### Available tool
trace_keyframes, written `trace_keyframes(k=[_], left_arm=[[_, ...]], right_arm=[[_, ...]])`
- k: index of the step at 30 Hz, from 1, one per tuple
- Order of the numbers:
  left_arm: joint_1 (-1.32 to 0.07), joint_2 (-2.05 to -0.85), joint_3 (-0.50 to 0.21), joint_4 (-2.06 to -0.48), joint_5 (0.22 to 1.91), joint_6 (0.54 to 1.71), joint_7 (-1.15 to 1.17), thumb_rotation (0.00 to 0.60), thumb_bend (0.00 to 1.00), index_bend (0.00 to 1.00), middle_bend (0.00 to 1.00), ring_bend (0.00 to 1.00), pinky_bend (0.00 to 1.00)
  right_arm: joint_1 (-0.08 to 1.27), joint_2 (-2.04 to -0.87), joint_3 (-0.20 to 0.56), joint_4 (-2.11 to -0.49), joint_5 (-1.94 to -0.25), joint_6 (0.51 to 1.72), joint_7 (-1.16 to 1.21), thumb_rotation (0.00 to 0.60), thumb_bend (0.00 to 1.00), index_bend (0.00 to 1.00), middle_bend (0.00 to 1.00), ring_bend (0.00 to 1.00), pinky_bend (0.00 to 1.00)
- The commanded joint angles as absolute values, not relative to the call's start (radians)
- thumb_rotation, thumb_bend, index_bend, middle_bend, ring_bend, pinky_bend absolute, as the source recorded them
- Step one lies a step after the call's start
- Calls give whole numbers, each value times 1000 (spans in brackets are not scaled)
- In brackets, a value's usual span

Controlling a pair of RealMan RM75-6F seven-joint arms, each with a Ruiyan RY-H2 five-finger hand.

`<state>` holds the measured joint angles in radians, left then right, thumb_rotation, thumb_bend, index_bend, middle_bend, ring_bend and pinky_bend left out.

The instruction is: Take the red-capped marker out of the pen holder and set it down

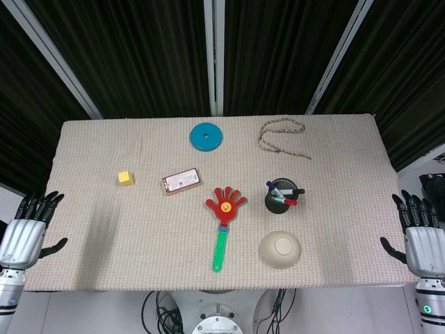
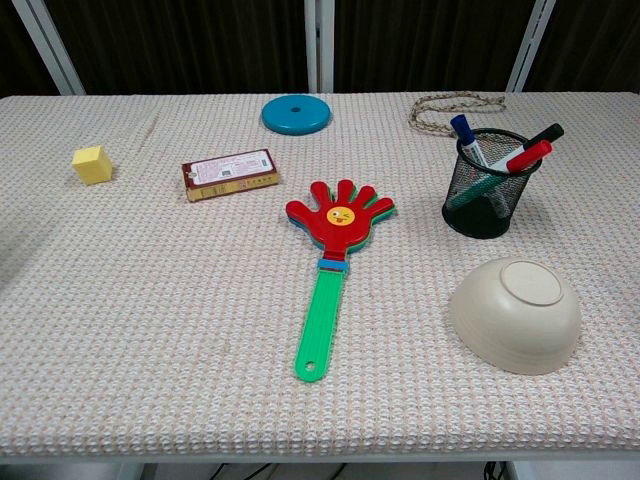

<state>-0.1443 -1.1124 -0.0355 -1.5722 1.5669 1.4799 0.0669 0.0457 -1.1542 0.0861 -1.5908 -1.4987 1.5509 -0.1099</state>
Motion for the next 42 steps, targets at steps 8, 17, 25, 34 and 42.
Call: trace_keyframes(k=[8, 17, 25, 34, 42], left_arm=[[-147, -1112, -29, -1579, 1579, 1479, 67, 600, 159, 89, 69, 16, 47], [-155, -1124, -30, -1560, 1558, 1453, 51, 600, 159, 90, 69, 16, 47], [-163, -1134, -30, -1536, 1544, 1432, 23, 600, 160, 101, 69, 16, 47], [-178, -1152, -29, -1507, 1537, 1405, 5, 600, 159, 102, 69, 16, 47], [-181, -1158, -26, -1488, 1527, 1392, -8, 600, 160, 102, 69, 16, 47]], right_arm=[[49, -1158, 89, -1584, -1523, 1568, -99, 600, 139, 0, 0, 0, 0], [102, -1171, 103, -1616, -1558, 1527, -117, 600, 154, 0, 0, 0, 0], [221, -1191, 143, -1663, -1551, 1389, -226, 600, 175, 3, 0, 0, 0], [330, -1265, 163, -1681, -1533, 1271, -339, 600, 176, 75, 0, 0, 0], [380, -1357, 171, -1637, -1453, 1212, -406, 600, 176, 126, 0, 0, 0]])
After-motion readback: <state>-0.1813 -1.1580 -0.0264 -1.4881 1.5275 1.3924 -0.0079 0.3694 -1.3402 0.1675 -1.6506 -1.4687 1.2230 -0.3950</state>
